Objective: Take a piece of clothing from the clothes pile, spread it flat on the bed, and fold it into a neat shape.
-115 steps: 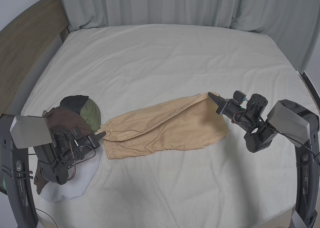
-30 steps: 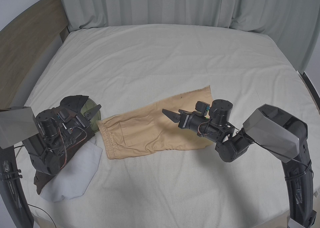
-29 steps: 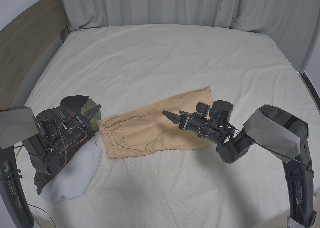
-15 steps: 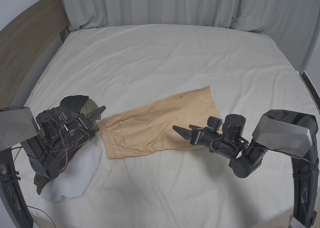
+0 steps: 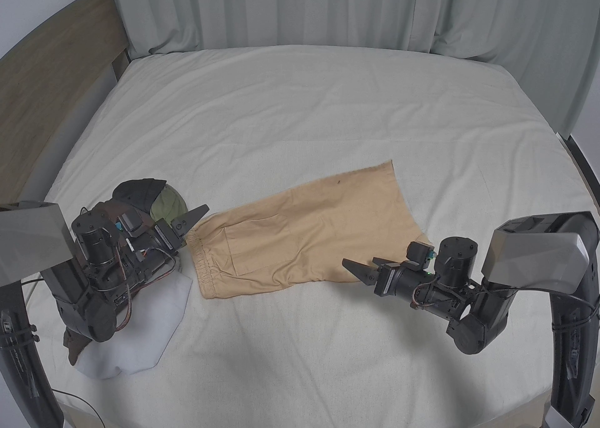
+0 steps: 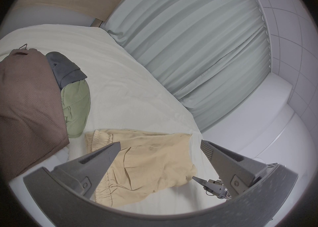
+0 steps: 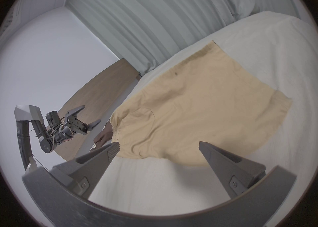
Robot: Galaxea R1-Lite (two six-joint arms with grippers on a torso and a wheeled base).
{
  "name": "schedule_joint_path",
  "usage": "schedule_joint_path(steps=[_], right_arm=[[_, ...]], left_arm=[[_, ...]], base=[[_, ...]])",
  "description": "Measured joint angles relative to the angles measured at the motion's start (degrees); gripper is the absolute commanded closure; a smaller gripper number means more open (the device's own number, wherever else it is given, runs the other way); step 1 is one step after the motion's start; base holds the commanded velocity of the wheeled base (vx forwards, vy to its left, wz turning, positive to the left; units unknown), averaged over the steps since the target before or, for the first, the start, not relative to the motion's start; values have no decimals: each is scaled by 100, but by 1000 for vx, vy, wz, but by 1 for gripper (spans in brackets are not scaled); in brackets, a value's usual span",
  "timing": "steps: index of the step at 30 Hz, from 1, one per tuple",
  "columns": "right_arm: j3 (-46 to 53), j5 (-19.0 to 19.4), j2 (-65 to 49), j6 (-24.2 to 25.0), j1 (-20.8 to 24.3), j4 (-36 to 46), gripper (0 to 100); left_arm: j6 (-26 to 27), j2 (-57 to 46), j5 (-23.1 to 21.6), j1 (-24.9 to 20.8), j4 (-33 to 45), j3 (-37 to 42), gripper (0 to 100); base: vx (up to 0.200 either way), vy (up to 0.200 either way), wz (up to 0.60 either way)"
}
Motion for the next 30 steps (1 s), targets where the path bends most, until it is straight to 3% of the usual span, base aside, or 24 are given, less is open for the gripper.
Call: schedule_joint_path(steps=[16,30], right_arm=[[586,-96,360,183,-195,-151,0],[57,-189,858,467,-325,-105,0]], left_arm=[[39,39,5,-11,2,13,0],[39,39,6,-4,2,9,0]], base=[[0,0,0],[0,0,0]])
